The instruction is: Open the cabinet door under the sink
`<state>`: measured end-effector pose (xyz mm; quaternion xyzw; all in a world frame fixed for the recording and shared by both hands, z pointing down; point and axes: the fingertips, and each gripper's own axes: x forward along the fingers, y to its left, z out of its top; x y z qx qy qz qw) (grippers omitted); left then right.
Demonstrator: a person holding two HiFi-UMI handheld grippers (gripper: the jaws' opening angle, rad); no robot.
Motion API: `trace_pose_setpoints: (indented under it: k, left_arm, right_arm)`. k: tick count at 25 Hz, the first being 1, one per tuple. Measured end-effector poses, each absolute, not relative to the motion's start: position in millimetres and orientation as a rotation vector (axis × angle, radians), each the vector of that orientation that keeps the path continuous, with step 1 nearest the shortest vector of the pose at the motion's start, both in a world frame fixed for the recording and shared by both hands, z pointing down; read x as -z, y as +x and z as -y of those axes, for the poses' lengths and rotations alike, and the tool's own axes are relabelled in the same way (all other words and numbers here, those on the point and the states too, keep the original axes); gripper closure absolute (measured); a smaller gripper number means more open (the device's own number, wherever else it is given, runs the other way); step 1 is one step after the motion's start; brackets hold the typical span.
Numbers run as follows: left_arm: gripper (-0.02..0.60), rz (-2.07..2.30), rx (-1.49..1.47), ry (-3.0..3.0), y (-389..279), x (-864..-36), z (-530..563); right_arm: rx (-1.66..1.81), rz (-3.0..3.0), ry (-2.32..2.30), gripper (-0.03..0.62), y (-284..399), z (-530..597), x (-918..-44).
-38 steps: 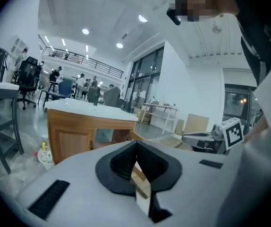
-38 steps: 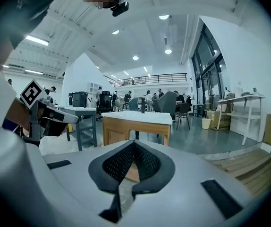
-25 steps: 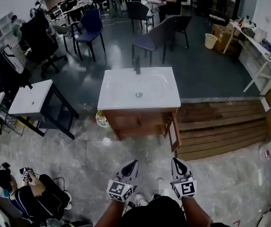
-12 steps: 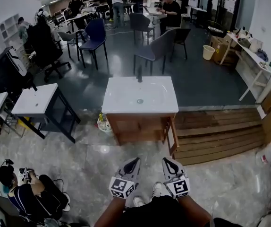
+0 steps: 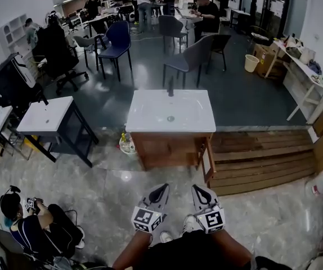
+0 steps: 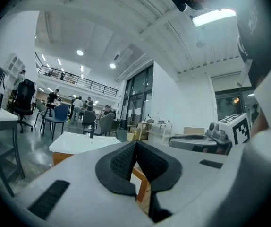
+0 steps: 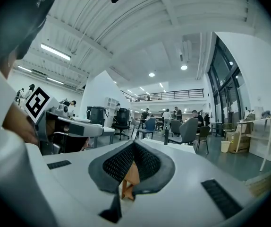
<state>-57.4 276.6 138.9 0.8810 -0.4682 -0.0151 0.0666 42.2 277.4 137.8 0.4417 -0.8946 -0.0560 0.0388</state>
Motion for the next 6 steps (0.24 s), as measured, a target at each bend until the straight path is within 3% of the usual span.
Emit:
trace_pose_setpoints:
  k: [6]
  left_arm:
    - [0.563, 1.433, 0.065, 2.681, -64, -180, -312]
  right_arm:
    - [0.223, 2.752, 1.348, 0.569, 34, -313, -177]
